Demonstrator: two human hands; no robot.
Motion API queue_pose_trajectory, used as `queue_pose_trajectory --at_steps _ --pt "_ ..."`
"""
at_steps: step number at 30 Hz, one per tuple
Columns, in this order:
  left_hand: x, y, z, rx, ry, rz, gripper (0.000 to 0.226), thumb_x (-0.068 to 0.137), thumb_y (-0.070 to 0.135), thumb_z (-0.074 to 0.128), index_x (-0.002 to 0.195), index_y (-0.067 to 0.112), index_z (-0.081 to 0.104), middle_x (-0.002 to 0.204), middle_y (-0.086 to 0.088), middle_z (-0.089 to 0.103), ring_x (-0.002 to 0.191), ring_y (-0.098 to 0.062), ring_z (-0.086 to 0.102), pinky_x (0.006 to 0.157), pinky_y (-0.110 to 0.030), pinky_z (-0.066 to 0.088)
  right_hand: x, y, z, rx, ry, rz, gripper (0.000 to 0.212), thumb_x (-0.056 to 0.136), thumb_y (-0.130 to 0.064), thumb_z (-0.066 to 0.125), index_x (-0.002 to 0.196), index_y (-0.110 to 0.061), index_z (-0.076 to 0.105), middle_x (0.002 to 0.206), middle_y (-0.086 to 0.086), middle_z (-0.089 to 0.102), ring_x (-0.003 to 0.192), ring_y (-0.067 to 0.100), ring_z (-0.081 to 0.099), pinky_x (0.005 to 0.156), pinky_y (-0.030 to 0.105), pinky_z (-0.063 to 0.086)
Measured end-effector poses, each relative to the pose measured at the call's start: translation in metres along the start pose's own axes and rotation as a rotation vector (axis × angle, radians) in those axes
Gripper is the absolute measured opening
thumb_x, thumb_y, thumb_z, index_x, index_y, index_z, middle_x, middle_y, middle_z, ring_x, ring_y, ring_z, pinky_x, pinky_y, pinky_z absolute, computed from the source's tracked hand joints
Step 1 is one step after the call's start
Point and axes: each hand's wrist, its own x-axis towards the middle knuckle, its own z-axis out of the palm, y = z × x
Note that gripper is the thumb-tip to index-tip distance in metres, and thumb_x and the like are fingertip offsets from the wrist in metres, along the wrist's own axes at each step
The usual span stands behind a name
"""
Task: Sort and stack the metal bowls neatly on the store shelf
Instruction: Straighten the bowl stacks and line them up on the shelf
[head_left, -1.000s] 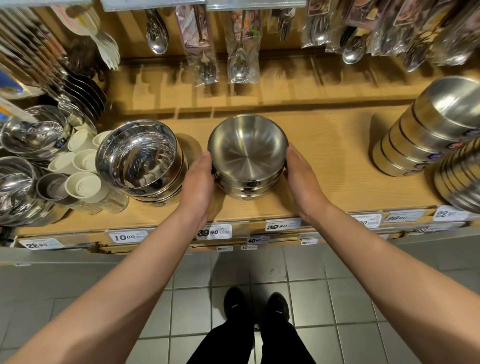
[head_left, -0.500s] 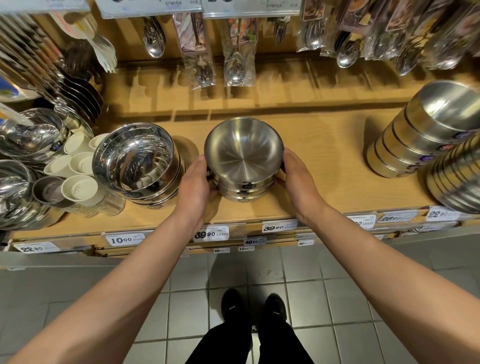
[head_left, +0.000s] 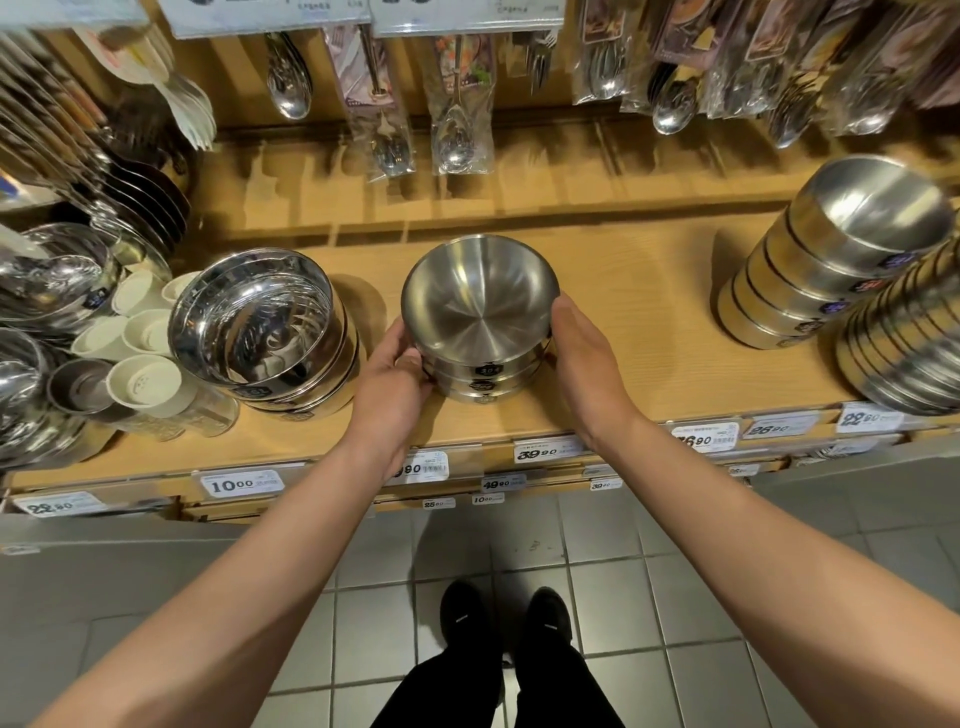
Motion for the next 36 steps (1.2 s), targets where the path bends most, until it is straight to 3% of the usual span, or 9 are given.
queue_pose_trajectory --at_steps 6,10,14,17,20,24,27,32,36 --pt "-0.003 0.000 0.001 0.025 -0.009 0.017 0.048 0.109 0.003 0.034 0.145 0.028 0.053 0.128 0.014 0.064 0.118 -0.004 0.059 0.096 -0.020 0.053 -0.007 0.005 -0.001 0.011 -0.011 -0.034 0.034 0.111 -0.028 0.036 0.127 -0.016 0.065 0.119 -0.006 0.072 0.114 0.004 0.064 0.099 0.020 0.048" --pt "-0.007 0.001 0.002 0.032 -0.016 0.021 0.048 0.108 0.002 0.035 0.144 0.027 0.054 0.129 0.014 0.063 0.114 0.000 0.060 0.094 -0.019 0.053 -0.008 0.005 -0.003 0.001 -0.001 -0.018 0.033 0.110 -0.025 0.038 0.124 -0.008 0.064 0.111 -0.006 0.072 0.105 0.000 0.064 0.094 0.017 0.049" --pt "-0.004 0.009 0.001 0.003 0.010 -0.026 0.039 0.109 0.015 0.034 0.122 0.037 0.063 0.109 0.016 0.072 0.101 0.002 0.066 0.076 -0.021 0.055 -0.005 0.002 -0.006 -0.010 0.014 0.019 0.035 0.110 -0.023 0.037 0.124 -0.008 0.064 0.108 -0.004 0.072 0.099 -0.001 0.065 0.091 0.019 0.049" --pt "-0.001 0.013 0.003 0.009 0.018 -0.050 0.039 0.110 0.023 0.032 0.106 0.043 0.065 0.095 0.025 0.074 0.106 0.000 0.062 0.077 -0.025 0.051 -0.004 0.001 -0.006 -0.012 0.021 0.039 0.035 0.111 -0.024 0.036 0.125 -0.012 0.065 0.109 -0.006 0.073 0.099 -0.001 0.065 0.090 0.019 0.050" --pt "-0.003 0.013 0.005 0.024 0.005 -0.049 0.044 0.109 0.030 0.033 0.097 0.050 0.070 0.094 0.034 0.071 0.113 0.000 0.058 0.079 -0.028 0.050 -0.003 0.002 -0.006 -0.037 0.016 0.039 0.033 0.109 -0.027 0.037 0.116 -0.018 0.068 0.100 -0.012 0.073 0.094 -0.004 0.065 0.084 0.015 0.051" --pt "-0.008 0.015 0.007 0.027 -0.017 -0.063 0.058 0.108 0.036 0.033 0.072 0.064 0.069 0.082 0.041 0.067 0.105 0.002 0.057 0.081 -0.030 0.053 0.001 0.000 -0.005 -0.054 0.016 0.044 0.031 0.107 -0.032 0.039 0.109 -0.026 0.069 0.101 -0.012 0.072 0.097 -0.002 0.064 0.090 0.023 0.050" --pt "-0.006 0.014 0.009 0.038 -0.004 -0.066 0.051 0.107 0.036 0.034 0.077 0.055 0.071 0.077 0.036 0.069 0.103 -0.005 0.060 0.087 -0.034 0.051 0.004 -0.002 -0.004 -0.052 0.018 0.054 0.031 0.106 -0.031 0.038 0.110 -0.022 0.068 0.100 -0.010 0.070 0.093 -0.002 0.063 0.091 0.027 0.048" --pt "-0.003 0.018 0.010 -0.009 -0.003 -0.054 0.031 0.108 0.031 0.037 0.095 0.034 0.065 0.080 0.023 0.071 0.097 -0.007 0.060 0.083 -0.032 0.051 0.006 -0.009 -0.004 -0.083 -0.001 0.089 0.034 0.107 -0.032 0.035 0.119 -0.021 0.065 0.098 -0.018 0.071 0.091 -0.009 0.064 0.087 0.018 0.049" --pt "-0.009 0.021 0.010 -0.017 0.010 -0.048 0.028 0.107 0.029 0.037 0.100 0.030 0.065 0.088 0.017 0.067 0.096 -0.007 0.058 0.081 -0.031 0.050 0.005 -0.014 -0.004 -0.116 -0.013 0.122 0.035 0.107 -0.033 0.034 0.118 -0.023 0.065 0.112 -0.006 0.070 0.103 0.000 0.062 0.096 0.025 0.048"
